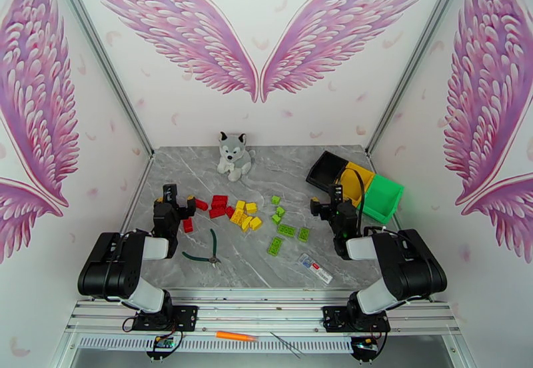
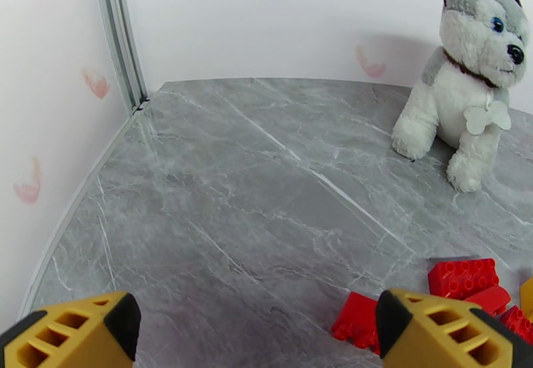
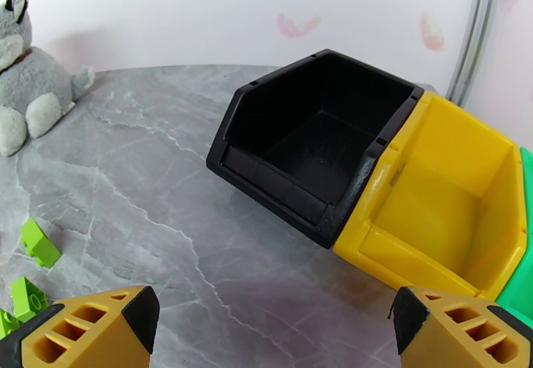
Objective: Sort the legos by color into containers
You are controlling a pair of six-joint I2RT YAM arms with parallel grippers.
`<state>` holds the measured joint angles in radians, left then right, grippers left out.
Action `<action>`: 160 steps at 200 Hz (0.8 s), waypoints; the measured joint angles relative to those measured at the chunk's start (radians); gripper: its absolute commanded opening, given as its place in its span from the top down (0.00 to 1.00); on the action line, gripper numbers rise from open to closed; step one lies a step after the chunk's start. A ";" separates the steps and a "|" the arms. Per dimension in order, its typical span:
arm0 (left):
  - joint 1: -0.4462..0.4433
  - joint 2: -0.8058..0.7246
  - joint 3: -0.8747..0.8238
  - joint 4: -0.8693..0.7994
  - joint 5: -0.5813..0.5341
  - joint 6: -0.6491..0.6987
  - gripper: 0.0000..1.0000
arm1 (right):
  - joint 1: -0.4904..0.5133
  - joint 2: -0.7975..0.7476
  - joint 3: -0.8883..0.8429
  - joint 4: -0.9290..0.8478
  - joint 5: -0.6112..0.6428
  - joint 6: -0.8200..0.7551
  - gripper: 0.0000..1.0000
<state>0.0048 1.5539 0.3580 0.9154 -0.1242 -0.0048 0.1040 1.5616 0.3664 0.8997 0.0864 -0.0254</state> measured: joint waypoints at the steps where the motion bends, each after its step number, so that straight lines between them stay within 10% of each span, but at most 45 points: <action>1: 0.000 0.000 0.000 0.000 0.000 0.000 0.01 | 0.000 0.000 0.000 0.000 0.000 0.000 0.01; 104: -0.007 -0.013 0.000 -0.009 -0.003 0.004 0.01 | 0.000 -0.008 0.000 -0.001 0.011 0.000 0.01; 160: -0.105 -0.338 -0.010 -0.141 -0.155 0.009 0.01 | 0.155 -0.246 0.068 -0.249 0.257 0.008 0.01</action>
<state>-0.0998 1.2163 0.3485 0.7746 -0.2794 0.0040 0.2588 1.3155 0.4347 0.6502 0.3431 -0.0170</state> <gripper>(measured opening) 0.987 0.988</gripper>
